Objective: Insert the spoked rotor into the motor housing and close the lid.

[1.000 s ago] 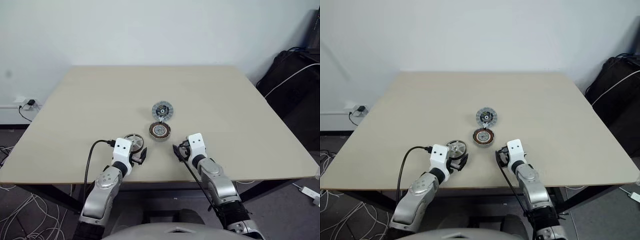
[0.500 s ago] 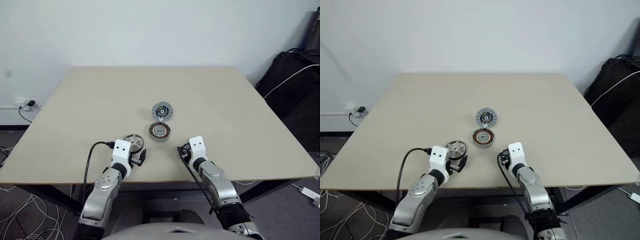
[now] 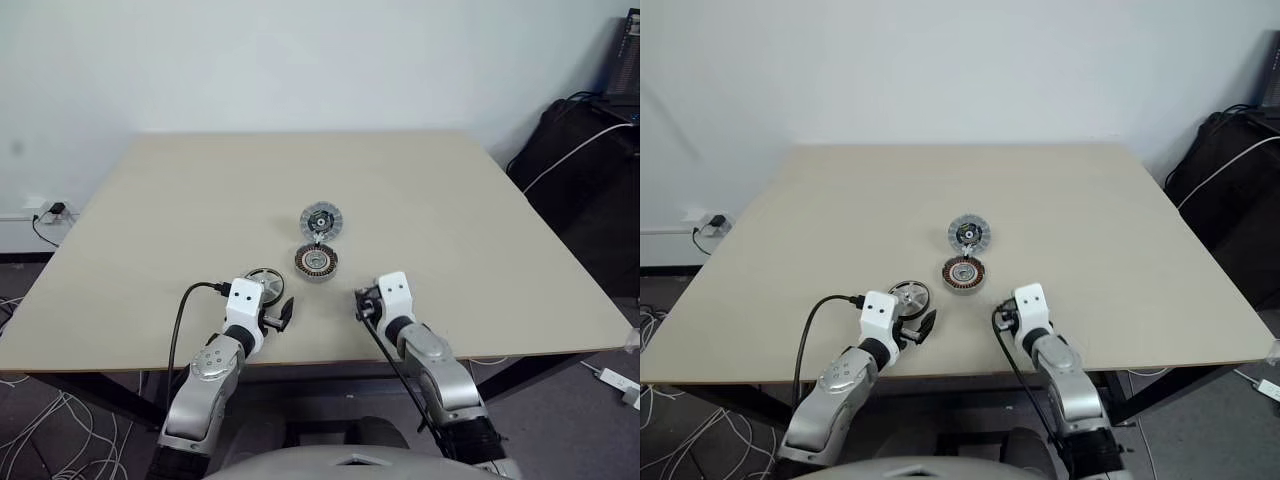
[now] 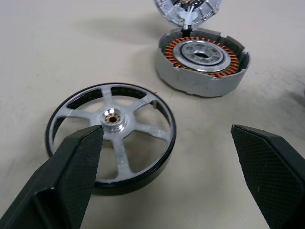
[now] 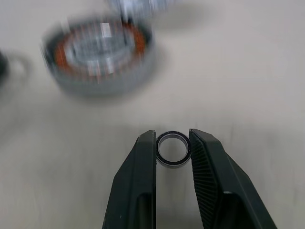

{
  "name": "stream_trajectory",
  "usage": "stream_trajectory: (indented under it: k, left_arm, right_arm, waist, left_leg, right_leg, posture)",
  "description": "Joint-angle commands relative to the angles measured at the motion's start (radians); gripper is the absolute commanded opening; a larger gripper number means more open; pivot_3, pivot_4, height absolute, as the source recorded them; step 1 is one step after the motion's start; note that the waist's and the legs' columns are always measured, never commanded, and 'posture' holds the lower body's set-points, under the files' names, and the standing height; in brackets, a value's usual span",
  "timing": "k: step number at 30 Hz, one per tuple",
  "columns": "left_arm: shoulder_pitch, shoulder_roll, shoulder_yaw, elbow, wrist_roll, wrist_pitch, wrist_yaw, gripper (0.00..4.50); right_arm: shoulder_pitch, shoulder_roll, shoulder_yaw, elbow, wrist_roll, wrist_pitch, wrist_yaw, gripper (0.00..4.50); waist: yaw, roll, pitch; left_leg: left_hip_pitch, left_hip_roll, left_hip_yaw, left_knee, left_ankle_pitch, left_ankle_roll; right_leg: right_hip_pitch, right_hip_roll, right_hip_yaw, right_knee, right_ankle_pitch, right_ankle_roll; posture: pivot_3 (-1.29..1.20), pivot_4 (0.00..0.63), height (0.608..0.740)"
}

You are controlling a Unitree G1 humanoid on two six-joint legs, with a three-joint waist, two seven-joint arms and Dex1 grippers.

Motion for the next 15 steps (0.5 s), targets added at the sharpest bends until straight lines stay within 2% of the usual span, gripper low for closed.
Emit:
stream_trajectory:
  k: [1,15]
  left_arm:
    - [-0.011,-0.003,0.002,-0.034,0.003,-0.020,0.004,4.50]
    - [0.025,-0.020,0.018,-0.061,0.000,-0.040,0.037,4.50]
  right_arm:
    - [-0.117,0.027,0.044,0.031,-0.032,0.021,-0.005,0.68]
    - [-0.400,0.096,0.084,0.433,-0.088,-0.076,0.013,0.68]
  waist:
    - [-0.001,0.000,0.000]
    - [-0.005,0.000,0.000]
  left_leg:
    - [0.000,0.000,0.000,0.000,0.000,0.000]
    - [0.000,-0.001,0.000,0.000,0.003,-0.005]
  right_leg:
    - [0.000,0.000,0.000,0.000,0.000,0.000]
    - [-0.001,0.001,0.000,0.000,0.000,0.000]
  posture:
    - [0.00,0.000,0.740]
    - [0.00,0.000,0.740]
